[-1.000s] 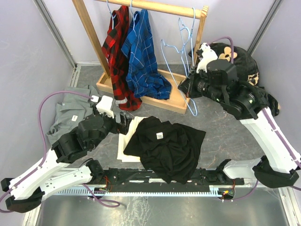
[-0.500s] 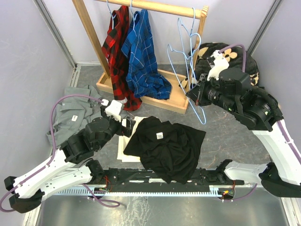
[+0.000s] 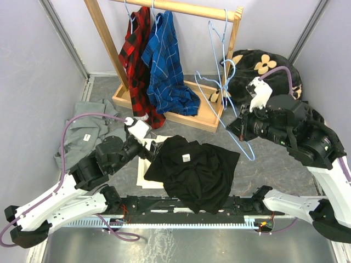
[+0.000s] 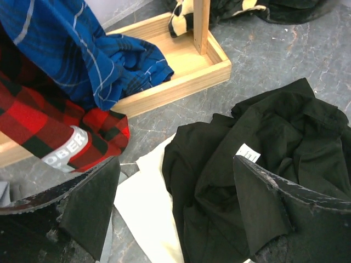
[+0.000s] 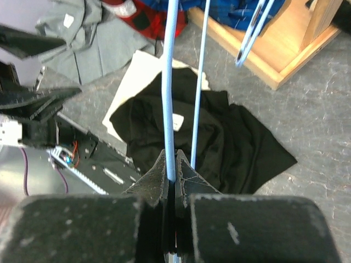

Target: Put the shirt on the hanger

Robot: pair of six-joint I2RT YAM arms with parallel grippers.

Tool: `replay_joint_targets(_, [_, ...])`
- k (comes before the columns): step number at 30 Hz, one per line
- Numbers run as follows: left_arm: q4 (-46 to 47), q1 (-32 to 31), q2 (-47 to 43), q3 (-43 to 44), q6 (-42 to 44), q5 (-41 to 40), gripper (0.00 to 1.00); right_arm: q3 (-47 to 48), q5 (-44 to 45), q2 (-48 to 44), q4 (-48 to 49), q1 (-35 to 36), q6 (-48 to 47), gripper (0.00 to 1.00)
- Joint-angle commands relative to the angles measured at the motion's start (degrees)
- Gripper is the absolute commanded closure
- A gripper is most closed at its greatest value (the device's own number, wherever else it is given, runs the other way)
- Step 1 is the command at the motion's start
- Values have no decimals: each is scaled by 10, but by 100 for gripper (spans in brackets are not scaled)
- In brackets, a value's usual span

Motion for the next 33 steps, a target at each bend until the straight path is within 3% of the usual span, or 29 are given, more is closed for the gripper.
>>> replay_joint_targets(1, [20, 2, 7, 44, 77, 52, 12, -28, -83, -34, -30, 1, -43, 100])
replay_joint_targets(6, [1, 2, 25, 67, 57, 57, 9, -85, -127, -82, -51, 1, -38, 99])
replay_joint_targets(11, [-94, 2, 80, 119, 3, 66, 6, -133, -96, -129, -80, 1, -12, 100])
replay_joint_targets(18, [-117, 2, 89, 100, -56, 160, 8, -141, -113, -142, -129, 1, -11, 100])
replay_joint_targets(28, [-53, 2, 32, 93, 67, 141, 7, -126, -220, -116, -183, 1, -57, 100])
replay_joint_targets(33, [-5, 2, 9, 82, 109, 208, 7, -128, -312, -113, -158, 1, -78, 100])
